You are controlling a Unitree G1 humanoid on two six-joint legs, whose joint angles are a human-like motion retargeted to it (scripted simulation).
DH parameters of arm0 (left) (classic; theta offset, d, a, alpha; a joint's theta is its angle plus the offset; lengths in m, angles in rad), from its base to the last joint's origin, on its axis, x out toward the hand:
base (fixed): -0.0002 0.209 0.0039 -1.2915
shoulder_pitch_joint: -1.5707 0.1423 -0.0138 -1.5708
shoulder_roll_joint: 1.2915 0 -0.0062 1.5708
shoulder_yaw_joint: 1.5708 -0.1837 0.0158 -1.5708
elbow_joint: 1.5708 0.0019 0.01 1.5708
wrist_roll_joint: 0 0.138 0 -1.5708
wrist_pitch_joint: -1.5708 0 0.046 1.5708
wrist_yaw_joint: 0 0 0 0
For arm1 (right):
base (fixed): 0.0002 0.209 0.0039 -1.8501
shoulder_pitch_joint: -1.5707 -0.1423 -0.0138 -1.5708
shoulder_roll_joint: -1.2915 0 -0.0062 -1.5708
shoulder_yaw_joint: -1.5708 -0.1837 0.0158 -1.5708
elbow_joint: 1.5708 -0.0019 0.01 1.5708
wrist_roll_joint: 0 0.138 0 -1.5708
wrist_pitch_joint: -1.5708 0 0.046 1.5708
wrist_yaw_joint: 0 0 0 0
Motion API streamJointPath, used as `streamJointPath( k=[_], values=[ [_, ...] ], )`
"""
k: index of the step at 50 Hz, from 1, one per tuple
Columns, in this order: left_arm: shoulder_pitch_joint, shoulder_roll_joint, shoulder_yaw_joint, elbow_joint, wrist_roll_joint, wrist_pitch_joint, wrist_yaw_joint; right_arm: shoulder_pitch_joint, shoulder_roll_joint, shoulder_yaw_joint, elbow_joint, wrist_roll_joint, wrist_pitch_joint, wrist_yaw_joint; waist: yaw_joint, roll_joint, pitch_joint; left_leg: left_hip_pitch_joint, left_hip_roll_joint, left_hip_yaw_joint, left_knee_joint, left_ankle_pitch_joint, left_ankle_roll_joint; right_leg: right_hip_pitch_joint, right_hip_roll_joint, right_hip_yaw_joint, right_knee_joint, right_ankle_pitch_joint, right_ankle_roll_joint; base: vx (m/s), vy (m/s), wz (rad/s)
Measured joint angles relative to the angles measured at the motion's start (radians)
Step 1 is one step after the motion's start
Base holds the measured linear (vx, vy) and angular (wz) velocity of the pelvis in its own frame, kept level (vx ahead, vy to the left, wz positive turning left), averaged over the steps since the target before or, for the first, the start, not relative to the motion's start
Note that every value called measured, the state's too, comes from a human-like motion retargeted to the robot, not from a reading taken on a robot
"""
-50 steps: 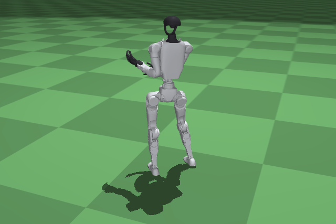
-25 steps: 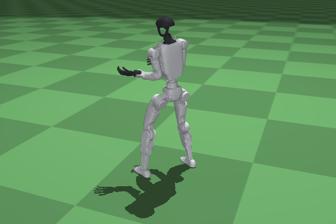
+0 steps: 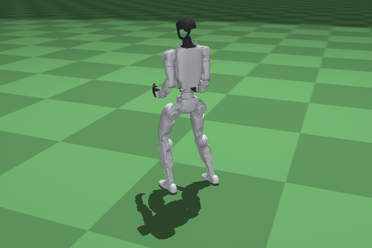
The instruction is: Dance
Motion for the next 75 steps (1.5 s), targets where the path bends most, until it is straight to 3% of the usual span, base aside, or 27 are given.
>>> streamJointPath(
  k=[2,5,7,9,10,12,16,18,21,23,25,30,32,38,41,45,47,52,55,58,59,62,64,68,70,73,75],
  values=[
    [-0.052,0.105,-0.067,-0.108,0.025,0.017,0.022,-0.014,-0.010,0.077,-0.092,-0.011,-0.059,-0.004,-0.008,0.011,-0.018,0.040,0.023,0.078,-0.059,0.005,0.011,-0.047,-0.003,0.038,0.074,0.024,-0.042,0.30,0.21,-0.91],
    [-0.126,0.175,-0.106,-0.326,0.130,-0.032,0.305,-0.060,0.016,0.153,-0.246,-0.013,-0.074,-0.044,-0.002,0.010,-0.034,0.060,-0.023,0.095,-0.118,0.016,0.034,-0.157,0.001,0.106,0.233,0.097,-0.141,0.17,0.22,-0.70],
    [-0.169,0.168,-0.100,-0.454,0.223,-0.083,0.560,-0.090,0.026,0.162,-0.356,0.015,-0.077,-0.100,0.032,-0.005,-0.036,0.077,-0.045,0.130,-0.163,0.040,0.045,-0.220,-0.016,0.130,0.315,0.180,-0.201,0.15,0.16,-0.82],
    [-0.224,0.139,-0.093,-0.589,0.320,-0.196,0.783,-0.119,0.026,0.150,-0.495,0.079,-0.092,-0.182,0.072,-0.008,-0.027,0.118,-0.066,0.152,-0.211,0.065,0.066,-0.284,-0.004,0.190,0.420,0.324,-0.271,0.22,0.13,-0.33],
    [-0.248,0.116,-0.092,-0.638,0.363,-0.244,0.849,-0.128,0.034,0.138,-0.546,0.106,-0.098,-0.222,0.077,-0.007,-0.022,0.139,-0.079,0.145,-0.229,0.077,0.074,-0.303,0.014,0.221,0.465,0.393,-0.301,0.24,0.11,0.41],
    [-0.287,0.061,-0.095,-0.695,0.429,-0.237,0.911,-0.154,0.058,0.113,-0.632,0.149,-0.118,-0.288,0.073,0.005,-0.022,0.166,-0.091,0.124,-0.263,0.102,0.089,-0.321,0.027,0.221,0.510,0.454,-0.332,0.20,0.05,0.64],
    [-0.320,-0.020,-0.067,-0.807,0.514,-0.188,1.002,-0.199,0.070,0.054,-0.791,0.192,-0.133,-0.419,0.012,0.010,-0.057,0.182,-0.091,0.089,-0.314,0.134,0.099,-0.261,0.077,0.215,0.359,0.266,-0.027,0.21,-0.08,0.82],
    [-0.313,-0.031,-0.013,-0.860,0.540,-0.178,1.040,-0.204,0.063,-0.001,-0.854,0.193,-0.140,-0.500,-0.024,0.002,-0.072,0.204,-0.099,0.065,-0.344,0.147,0.097,-0.218,0.109,0.237,0.224,0.189,0.062,0.25,-0.16,0.89],
    [-0.271,-0.020,0.114,-0.937,0.565,-0.147,1.076,-0.206,0.042,-0.126,-0.917,0.175,-0.134,-0.638,-0.082,-0.034,-0.081,0.253,-0.117,0.048,-0.385,0.150,0.085,-0.156,0.107,0.236,0.001,0.181,0.052,0.24,-0.22,1.00],
    [-0.229,-0.002,0.220,-0.987,0.564,-0.124,1.086,-0.202,0.029,-0.228,-0.936,0.130,-0.101,-0.728,-0.127,-0.060,-0.081,0.278,-0.119,0.019,-0.392,0.144,0.083,-0.082,0.162,0.411,-0.097,0.188,0.074,0.17,-0.29,1.29],
    [-0.183,0.010,0.324,-1.021,0.569,-0.104,1.105,-0.184,0.025,-0.342,-0.934,0.069,-0.057,-0.816,-0.132,-0.072,-0.073,0.279,-0.086,0.001,-0.358,0.126,0.071,-0.060,0.076,0.107,-0.080,0.108,0.018,0.14,-0.34,1.10],
    [-0.115,0.009,0.500,-0.957,0.646,-0.003,1.178,-0.064,0.034,-0.655,-0.830,-0.020,0.011,-0.959,-0.152,-0.131,-0.087,0.163,-0.051,-0.088,-0.180,0.087,0.078,0.026,0.065,0.028,-0.177,0.097,0.003,0.04,-0.33,1.45],
    [-0.082,0.034,0.548,-0.915,0.648,0.032,1.167,-0.002,0.023,-0.758,-0.748,-0.046,0.036,-0.975,-0.161,-0.139,-0.096,0.108,-0.029,-0.119,-0.119,0.074,0.066,0.028,0.082,0.011,-0.193,0.086,-0.003,-0.03,-0.27,1.29],
    [0.050,0.137,0.603,-0.730,0.567,0.119,1.049,0.152,0.005,-0.995,-0.422,-0.113,0.110,-0.910,-0.099,-0.145,-0.068,0.020,0.006,-0.202,0.026,0.048,-0.062,0.010,0.107,-0.006,-0.190,0.079,-0.006,-0.04,-0.11,0.48],
    [0.136,0.211,0.575,-0.633,0.547,0.146,0.980,0.241,-0.023,-1.039,-0.247,-0.124,0.108,-0.841,-0.045,-0.171,-0.029,0.050,-0.036,-0.208,0.135,0.075,-0.027,0.020,0.068,-0.008,-0.205,0.097,-0.010,-0.02,0.11,-0.12],
    [0.270,0.292,0.514,-0.543,0.497,0.184,0.826,0.388,-0.097,-0.926,-0.077,-0.163,0.105,-0.680,-0.010,-0.194,0.014,0.143,-0.066,-0.169,0.210,0.151,0.085,0.032,0.013,0.034,-0.231,0.132,-0.012,0.09,0.24,-0.55],
    [0.338,0.296,0.464,-0.517,0.484,0.197,0.744,0.437,-0.135,-0.823,-0.052,-0.208,0.102,-0.573,-0.009,-0.172,0.014,0.215,-0.075,-0.134,0.070,0.112,0.068,0.028,0.015,0.058,-0.249,0.157,-0.024,0.15,0.36,-0.89],
    [0.422,0.187,0.330,-0.483,0.481,0.182,0.568,0.384,-0.194,-0.517,-0.027,-0.240,0.035,-0.325,-0.043,-0.096,0.011,0.327,-0.100,0.026,-0.201,0.046,0.110,-0.024,0.031,0.143,-0.278,0.242,-0.083,0.00,0.49,-1.00],
    [0.360,0.089,0.219,-0.419,0.477,0.152,0.482,0.254,-0.176,-0.283,-0.031,-0.130,-0.040,-0.223,-0.063,-0.044,0.002,0.319,-0.142,0.037,-0.289,0.076,0.082,-0.110,0.056,0.214,-0.248,0.286,-0.162,-0.19,0.61,-1.24],
    [0.221,0.025,0.083,-0.366,0.424,0.165,0.472,0.109,-0.100,-0.058,-0.104,-0.001,-0.118,-0.197,-0.082,0.009,-0.015,0.268,-0.135,0.085,-0.321,0.111,0.085,-0.237,0.098,0.264,-0.132,0.300,-0.329,-0.27,0.54,-0.69],
    [0.168,0.011,0.045,-0.361,0.413,0.167,0.492,0.056,-0.067,0.010,-0.139,0.032,-0.140,-0.200,-0.078,0.019,-0.021,0.247,-0.139,0.098,-0.323,0.118,0.086,-0.280,0.115,0.278,-0.077,0.304,-0.344,-0.28,0.48,-0.58],
    [-0.002,-0.021,-0.037,-0.379,0.429,0.154,0.651,-0.113,0.027,0.207,-0.265,0.119,-0.183,-0.243,-0.054,0.023,-0.040,0.193,-0.158,0.124,-0.322,0.132,0.081,-0.375,0.171,0.300,0.121,0.274,-0.278,-0.15,0.34,-0.49],
    [-0.124,-0.053,-0.061,-0.412,0.499,0.117,0.857,-0.208,0.091,0.305,-0.372,0.139,-0.201,-0.328,-0.042,0.010,-0.044,0.179,-0.164,0.153,-0.324,0.135,0.071,-0.399,0.202,0.287,0.247,0.246,-0.226,-0.01,0.21,-0.32],
    [-0.390,-0.144,-0.098,-0.472,0.681,-0.011,1.226,-0.358,0.177,0.350,-0.590,-0.011,-0.192,-0.578,-0.009,-0.007,-0.050,0.169,-0.160,0.144,-0.328,0.126,0.033,-0.375,0.267,0.260,0.394,0.207,-0.150,0.05,0.14,0.20],
    [-0.498,-0.175,-0.097,-0.497,0.731,-0.043,1.264,-0.422,0.159,0.312,-0.677,-0.119,-0.127,-0.679,-0.012,-0.011,-0.056,0.176,-0.159,0.120,-0.340,0.126,0.023,-0.327,0.317,0.291,0.380,0.184,-0.060,0.11,0.04,0.88],
    [-0.596,-0.151,-0.047,-0.563,0.766,-0.023,1.172,-0.483,0.085,0.198,-0.772,-0.238,-0.035,-0.760,-0.046,-0.025,-0.062,0.196,-0.156,0.095,-0.363,0.132,0.021,-0.237,0.338,0.319,0.237,0.174,0.036,0.15,-0.12,1.14],
    [-0.634,-0.110,0.002,-0.615,0.779,0.013,1.101,-0.503,0.026,0.110,-0.816,-0.291,0.016,-0.795,-0.091,-0.045,-0.067,0.214,-0.171,0.084,-0.375,0.138,0.050,-0.177,0.308,0.303,0.086,0.206,-0.029,0.18,-0.15,1.52]
  ],
)
